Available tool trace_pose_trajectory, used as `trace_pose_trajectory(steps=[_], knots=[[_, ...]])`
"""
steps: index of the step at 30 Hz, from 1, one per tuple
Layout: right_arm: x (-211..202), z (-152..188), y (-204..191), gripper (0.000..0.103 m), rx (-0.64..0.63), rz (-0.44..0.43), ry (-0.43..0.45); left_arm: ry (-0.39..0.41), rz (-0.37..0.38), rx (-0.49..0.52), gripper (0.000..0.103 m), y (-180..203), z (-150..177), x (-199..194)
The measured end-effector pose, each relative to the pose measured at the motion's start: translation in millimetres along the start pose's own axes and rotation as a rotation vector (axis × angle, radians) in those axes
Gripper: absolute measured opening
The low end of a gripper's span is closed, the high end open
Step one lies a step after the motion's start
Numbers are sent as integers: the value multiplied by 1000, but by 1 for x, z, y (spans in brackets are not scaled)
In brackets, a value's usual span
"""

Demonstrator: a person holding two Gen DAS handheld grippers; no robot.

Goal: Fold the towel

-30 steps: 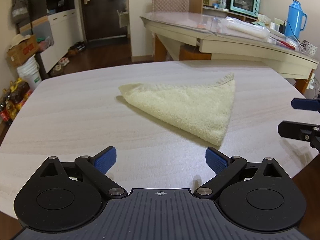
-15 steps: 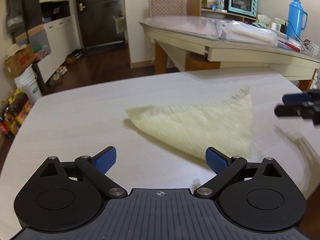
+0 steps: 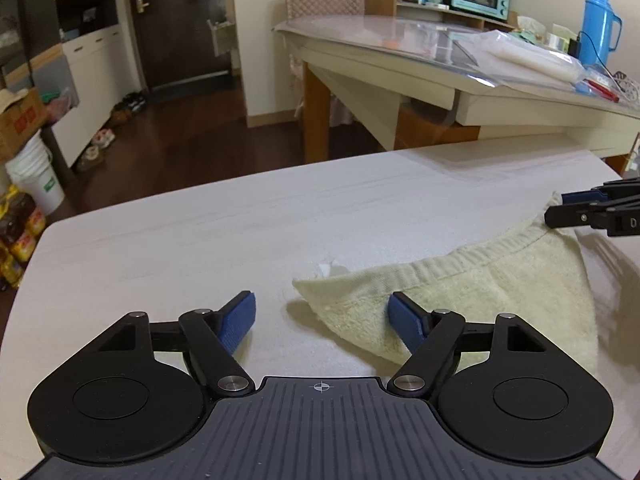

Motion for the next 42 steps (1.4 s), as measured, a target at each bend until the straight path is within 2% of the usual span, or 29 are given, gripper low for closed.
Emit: trace_pose_trajectory(steps=[1, 3, 5, 9, 14, 18, 22, 25, 28, 32, 35, 36, 39, 42], knots=[[-1, 0, 0, 23, 0, 1, 8, 2, -2, 4, 85, -1, 0, 1], [-6, -1, 0, 14, -2, 4, 30, 3, 2, 2, 86, -2, 0, 2], [-14, -3, -5, 11, -23, 6, 54, 3, 11, -2, 86, -4, 0, 4], [-35, -10, -19, 10, -56, -11, 99, 4, 30, 4, 81, -6, -3, 3], [-66, -9, -63, 9, -106, -155, 135, 21, 25, -5, 81, -17, -10, -6], [-91, 6, -129, 9, -188, -320, 144, 36, -20, 9, 82, -32, -13, -21], [-91, 31, -194, 9, -292, -425, 104, 41, -78, 29, 86, -48, -11, -35], [-74, 51, -231, 9, -352, -461, 58, 33, -95, 29, 86, -59, -5, -41], [-51, 71, -259, 9, -388, -495, -10, 25, -110, 27, 86, -68, 4, -47], [-35, 88, -276, 9, -442, -512, -89, 16, -106, 22, 86, -74, 13, -46], [-32, 89, -277, 21, -477, -510, -118, 15, -85, 18, 86, -74, 14, -40], [-35, 87, -276, 29, -485, -514, -119, 14, -78, 19, 86, -74, 13, -37], [-52, 78, -266, 31, -495, -502, -81, 16, -50, 40, 85, -67, 9, -29], [-65, 54, -237, 40, -492, -430, -15, 6, -30, 79, 85, -58, 6, -20]])
Point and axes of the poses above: each gripper's, at about its wrist camera, not at the fingertips, and x roughly the way its jaws point, y to its right, z to its underside, the point moved 10 cm from there along x, roughly the way its jaws point, and after that the axes turned 12 degrees about -y, right-handed, at the moved point
